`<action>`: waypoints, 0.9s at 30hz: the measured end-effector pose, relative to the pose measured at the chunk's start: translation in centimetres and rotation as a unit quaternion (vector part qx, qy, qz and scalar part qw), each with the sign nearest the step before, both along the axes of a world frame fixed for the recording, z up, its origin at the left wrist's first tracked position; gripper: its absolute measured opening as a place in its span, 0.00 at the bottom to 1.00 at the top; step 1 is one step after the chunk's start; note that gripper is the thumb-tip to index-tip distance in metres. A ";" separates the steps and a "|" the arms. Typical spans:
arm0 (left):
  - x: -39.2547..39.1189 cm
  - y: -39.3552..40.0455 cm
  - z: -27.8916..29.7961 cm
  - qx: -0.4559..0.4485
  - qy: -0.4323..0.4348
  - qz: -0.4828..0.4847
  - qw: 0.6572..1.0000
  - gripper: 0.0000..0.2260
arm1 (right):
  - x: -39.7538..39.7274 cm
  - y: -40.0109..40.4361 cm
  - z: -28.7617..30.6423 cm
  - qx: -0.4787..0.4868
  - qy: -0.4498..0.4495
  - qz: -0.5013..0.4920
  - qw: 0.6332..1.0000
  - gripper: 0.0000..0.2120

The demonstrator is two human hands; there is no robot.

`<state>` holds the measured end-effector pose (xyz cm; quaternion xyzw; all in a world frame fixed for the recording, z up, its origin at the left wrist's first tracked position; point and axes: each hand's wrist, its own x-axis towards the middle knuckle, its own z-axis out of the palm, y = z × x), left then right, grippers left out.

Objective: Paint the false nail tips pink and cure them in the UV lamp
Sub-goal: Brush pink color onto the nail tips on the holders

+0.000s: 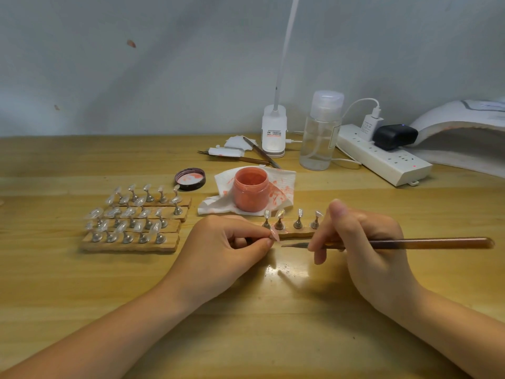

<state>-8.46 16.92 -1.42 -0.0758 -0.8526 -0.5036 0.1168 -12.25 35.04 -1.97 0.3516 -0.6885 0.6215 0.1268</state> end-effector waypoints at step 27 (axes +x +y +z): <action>0.0 0.0 0.0 -0.004 0.000 -0.003 1.000 0.09 | -0.3 -0.3 0.1 0.063 0.030 -0.045 0.997 0.18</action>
